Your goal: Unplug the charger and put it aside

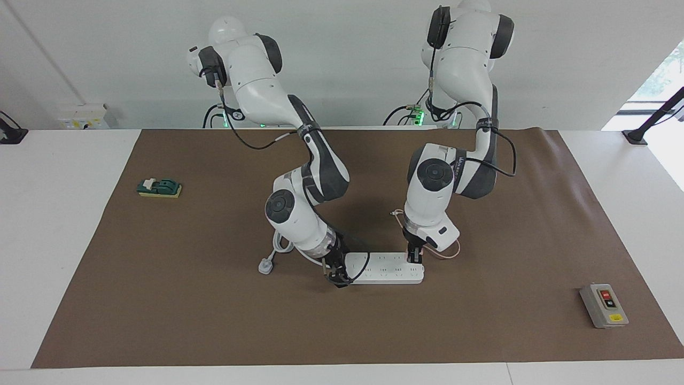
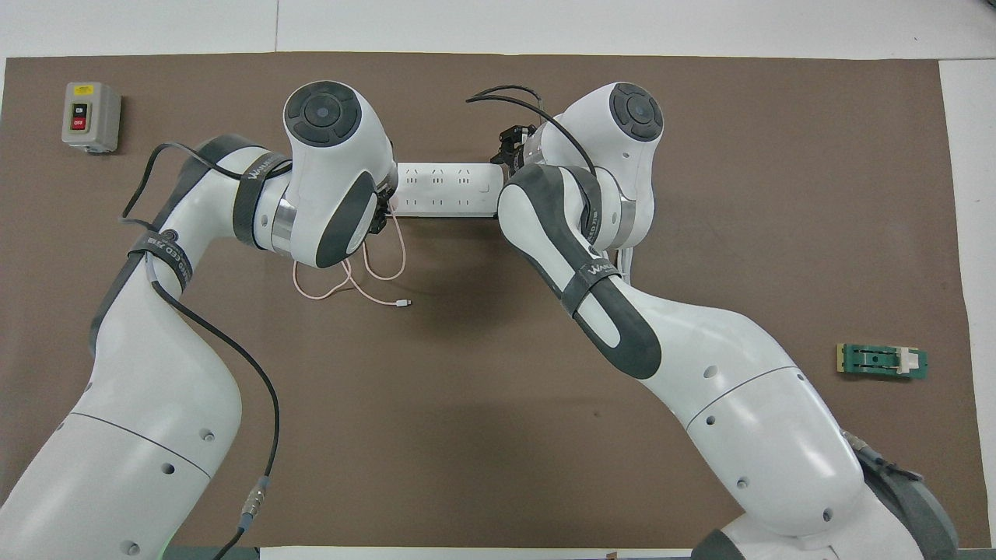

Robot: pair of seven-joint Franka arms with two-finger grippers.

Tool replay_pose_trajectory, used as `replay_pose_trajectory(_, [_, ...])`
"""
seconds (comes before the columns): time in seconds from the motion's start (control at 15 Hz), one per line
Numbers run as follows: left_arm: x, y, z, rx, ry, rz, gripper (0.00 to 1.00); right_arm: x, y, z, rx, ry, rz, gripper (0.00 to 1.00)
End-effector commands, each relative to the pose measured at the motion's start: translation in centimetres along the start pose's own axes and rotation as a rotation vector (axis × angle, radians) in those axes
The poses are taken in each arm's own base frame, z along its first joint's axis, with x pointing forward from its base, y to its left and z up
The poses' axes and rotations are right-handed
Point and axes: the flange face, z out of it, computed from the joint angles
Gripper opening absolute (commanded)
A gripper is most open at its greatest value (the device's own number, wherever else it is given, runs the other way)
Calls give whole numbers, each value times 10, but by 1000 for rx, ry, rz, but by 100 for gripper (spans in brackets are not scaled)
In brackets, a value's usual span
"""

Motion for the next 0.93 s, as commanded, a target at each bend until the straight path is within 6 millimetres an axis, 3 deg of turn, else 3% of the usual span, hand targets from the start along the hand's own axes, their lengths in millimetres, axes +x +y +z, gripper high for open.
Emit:
replay_pose_trajectory(0.0, [15,-2,0,41,19,35,0,3,-5,4,13,-24,-15,71])
replay_pose_trajectory(0.07, [14,-2,-2,38,18,41,0,2,-6,3,14,-26,-14,46])
replay_pose_trajectory(0.13, [15,-2,-1,40,18,40,0,2,-6,3,14,-26,-14,30])
replay_pose_trajectory(0.27, [15,-3,1,43,19,40,0,3,-5,5,11,-25,-13,15])
replay_pose_trajectory(0.4, [17,-2,1,41,19,38,0,5,-7,2,15,-36,-2,11])
replay_pose_trajectory(0.53, [16,-3,2,43,19,45,0,6,-7,3,13,-43,5,0])
replay_pose_trajectory(0.87, [19,-1,0,38,19,48,0,10,-9,0,22,-55,17,0])
